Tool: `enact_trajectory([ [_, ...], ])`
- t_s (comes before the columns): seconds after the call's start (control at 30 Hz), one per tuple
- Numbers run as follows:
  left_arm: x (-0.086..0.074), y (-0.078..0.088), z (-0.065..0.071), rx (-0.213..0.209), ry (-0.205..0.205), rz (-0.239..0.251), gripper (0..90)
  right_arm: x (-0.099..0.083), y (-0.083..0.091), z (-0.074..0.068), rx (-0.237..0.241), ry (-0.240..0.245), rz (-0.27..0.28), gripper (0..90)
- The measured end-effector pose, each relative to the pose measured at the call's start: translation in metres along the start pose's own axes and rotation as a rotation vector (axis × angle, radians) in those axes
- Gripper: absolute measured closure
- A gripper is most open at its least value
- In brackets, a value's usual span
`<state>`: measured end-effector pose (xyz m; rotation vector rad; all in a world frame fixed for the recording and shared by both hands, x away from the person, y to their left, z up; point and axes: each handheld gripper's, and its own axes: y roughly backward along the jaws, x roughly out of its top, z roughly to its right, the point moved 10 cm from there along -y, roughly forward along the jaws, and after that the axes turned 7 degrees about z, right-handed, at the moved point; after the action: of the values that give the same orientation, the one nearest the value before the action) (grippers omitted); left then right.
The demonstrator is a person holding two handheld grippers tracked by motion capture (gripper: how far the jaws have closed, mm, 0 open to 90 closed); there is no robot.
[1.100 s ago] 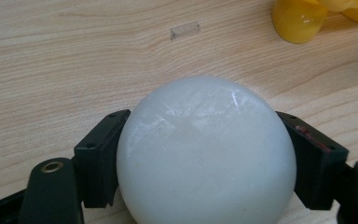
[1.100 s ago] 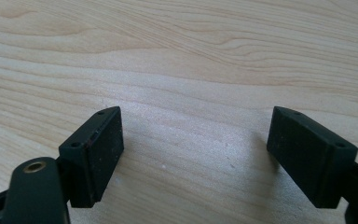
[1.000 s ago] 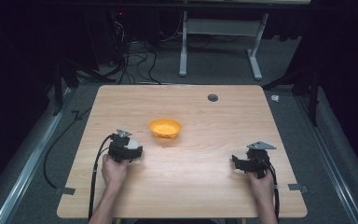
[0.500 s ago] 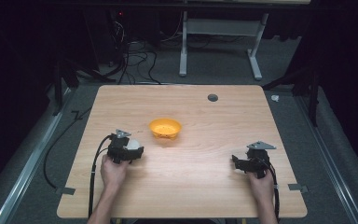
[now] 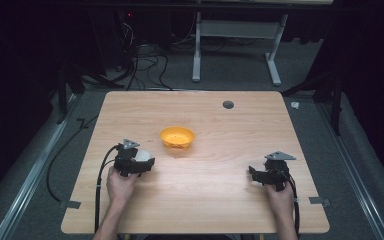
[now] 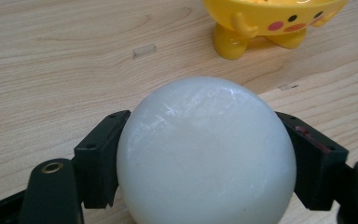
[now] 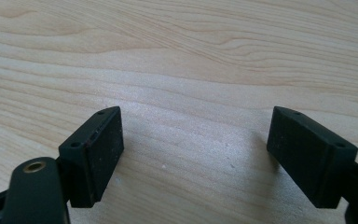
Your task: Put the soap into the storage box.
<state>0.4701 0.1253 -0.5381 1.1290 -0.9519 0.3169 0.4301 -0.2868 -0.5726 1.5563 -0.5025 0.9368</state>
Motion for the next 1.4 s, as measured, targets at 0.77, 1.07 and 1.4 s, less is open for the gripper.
enact_trajectory([
  [0.77,0.021,0.005,0.022,-0.051,-0.056,0.013,24.6,0.0,0.0,0.0,0.0,0.0,0.0,19.5],
  [1.07,0.032,0.005,0.031,-0.07,-0.074,0.026,24.6,0.0,0.0,0.0,0.0,0.0,0.0,19.4],
  [1.4,0.04,0.005,0.036,-0.088,-0.081,0.031,24.6,0.0,0.0,0.0,0.0,0.001,-0.001,19.4],
])
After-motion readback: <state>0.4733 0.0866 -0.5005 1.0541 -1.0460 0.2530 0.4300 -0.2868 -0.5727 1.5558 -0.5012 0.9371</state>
